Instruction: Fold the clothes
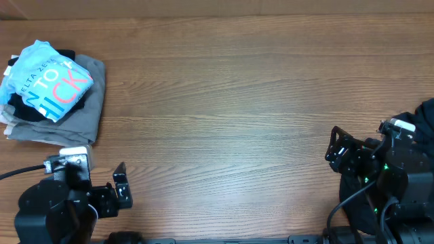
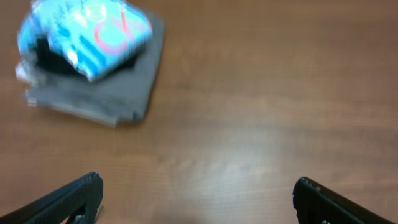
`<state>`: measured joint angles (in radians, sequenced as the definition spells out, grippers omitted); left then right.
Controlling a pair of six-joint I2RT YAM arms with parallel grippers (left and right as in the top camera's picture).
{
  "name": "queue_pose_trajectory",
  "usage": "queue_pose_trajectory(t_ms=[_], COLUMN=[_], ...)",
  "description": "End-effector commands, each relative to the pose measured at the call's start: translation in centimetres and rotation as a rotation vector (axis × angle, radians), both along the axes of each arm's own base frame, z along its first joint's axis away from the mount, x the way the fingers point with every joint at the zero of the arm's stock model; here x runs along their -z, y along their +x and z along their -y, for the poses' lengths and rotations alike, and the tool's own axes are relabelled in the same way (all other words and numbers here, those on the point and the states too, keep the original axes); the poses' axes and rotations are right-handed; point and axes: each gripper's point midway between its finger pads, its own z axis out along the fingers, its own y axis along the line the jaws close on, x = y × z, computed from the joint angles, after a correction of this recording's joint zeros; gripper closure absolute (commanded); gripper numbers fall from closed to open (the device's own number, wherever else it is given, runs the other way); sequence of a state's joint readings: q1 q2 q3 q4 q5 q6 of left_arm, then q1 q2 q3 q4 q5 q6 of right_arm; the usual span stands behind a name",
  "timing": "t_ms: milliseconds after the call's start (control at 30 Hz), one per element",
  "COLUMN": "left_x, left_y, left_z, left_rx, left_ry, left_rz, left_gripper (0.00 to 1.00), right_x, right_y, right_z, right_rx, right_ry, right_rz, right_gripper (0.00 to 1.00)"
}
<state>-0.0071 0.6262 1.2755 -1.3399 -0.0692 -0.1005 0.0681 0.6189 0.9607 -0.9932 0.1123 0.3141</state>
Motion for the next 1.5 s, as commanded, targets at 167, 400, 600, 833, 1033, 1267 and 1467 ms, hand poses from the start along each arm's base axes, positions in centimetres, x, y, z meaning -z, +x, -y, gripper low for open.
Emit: queue_pose_trajectory(t_ms=[167,400,600,833,1033,1267,1467], left_x=[1.9,1.9,1.9,1.9,1.9,1.9,1.9], left_y=[-2.0,-2.0,-2.0,-2.0,-2.0,-2.0,-2.0], left_z=[-0.2,-0.2,-0.2,-0.2,-0.2,-0.2,-0.2], left_rx=[0.000,0.000,0.000,0.000,0.000,0.000,0.000], left_ry=[0.018,0.018,0.018,0.018,0.018,0.018,0.018], left_rz=[-0.100,-0.100,-0.100,-0.100,-0.100,-0.100,-0.100], left_gripper=[0.00,0.00,0.00,0.00,0.00,0.00,0.00], right_x=[0.1,0.7,1.4,3.8,5.1,7.9,9.7], right_y=[-0.2,-1.2,-2.0,-1.4,1.3,2.5,2.5], right_z=[0.1,0.4,0.7,-0.8,-2.6,-3.1,-3.2], right_rx=[0.008,0.018,0.008,-0.107,-0.222,-0.238,-0.282], right_ry=[-0.005,-0.013,-0.037,-0.077,-0.141,-0.185,-0.286], right_rz=[-0.002,-0.029,0.107,0.356,0.541,0.657,0.585], right_gripper=[0.00,0.00,0.00,0.00,0.00,0.00,0.00])
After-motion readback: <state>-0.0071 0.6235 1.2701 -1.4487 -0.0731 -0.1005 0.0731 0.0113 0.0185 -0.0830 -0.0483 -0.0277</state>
